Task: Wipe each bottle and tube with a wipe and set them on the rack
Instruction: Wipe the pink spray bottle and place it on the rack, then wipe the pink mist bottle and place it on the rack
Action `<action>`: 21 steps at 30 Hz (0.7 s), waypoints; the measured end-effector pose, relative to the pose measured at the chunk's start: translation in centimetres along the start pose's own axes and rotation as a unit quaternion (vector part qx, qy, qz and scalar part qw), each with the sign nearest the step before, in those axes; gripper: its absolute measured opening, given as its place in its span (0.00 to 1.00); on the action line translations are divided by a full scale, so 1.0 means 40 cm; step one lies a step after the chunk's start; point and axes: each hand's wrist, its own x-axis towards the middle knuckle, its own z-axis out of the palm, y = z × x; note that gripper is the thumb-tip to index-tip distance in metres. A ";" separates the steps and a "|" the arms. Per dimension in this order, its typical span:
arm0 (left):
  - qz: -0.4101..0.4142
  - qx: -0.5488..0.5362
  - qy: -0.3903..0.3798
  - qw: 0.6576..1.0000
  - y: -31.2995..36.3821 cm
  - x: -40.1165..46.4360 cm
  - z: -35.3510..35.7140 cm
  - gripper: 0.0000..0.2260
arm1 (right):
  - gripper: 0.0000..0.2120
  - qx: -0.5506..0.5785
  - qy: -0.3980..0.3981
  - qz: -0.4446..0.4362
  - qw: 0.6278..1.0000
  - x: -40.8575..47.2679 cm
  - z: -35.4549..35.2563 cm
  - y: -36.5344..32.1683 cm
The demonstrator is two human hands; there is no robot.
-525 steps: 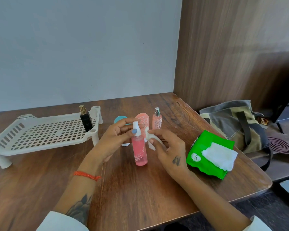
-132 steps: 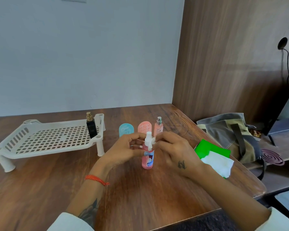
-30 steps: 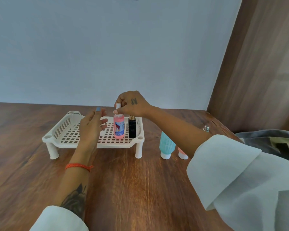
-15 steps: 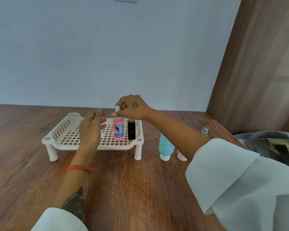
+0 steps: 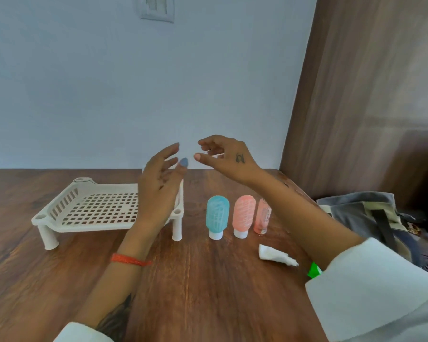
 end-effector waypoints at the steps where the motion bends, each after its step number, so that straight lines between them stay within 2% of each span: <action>1: 0.001 -0.006 -0.014 1.000 0.009 -0.009 0.024 0.16 | 0.18 -0.003 0.016 0.005 1.000 -0.017 -0.022 0.014; 7: 0.023 -0.009 -0.087 0.996 -0.013 -0.088 0.132 0.15 | 0.16 -0.025 0.084 0.094 0.992 -0.143 -0.123 0.127; 13: 0.043 0.053 -0.060 0.996 -0.092 -0.148 0.152 0.12 | 0.16 -0.067 0.030 0.165 0.984 -0.243 -0.129 0.218; 21: 0.067 0.095 -0.072 0.991 -0.102 -0.151 0.157 0.13 | 0.10 -0.074 0.087 0.174 0.978 -0.254 -0.107 0.237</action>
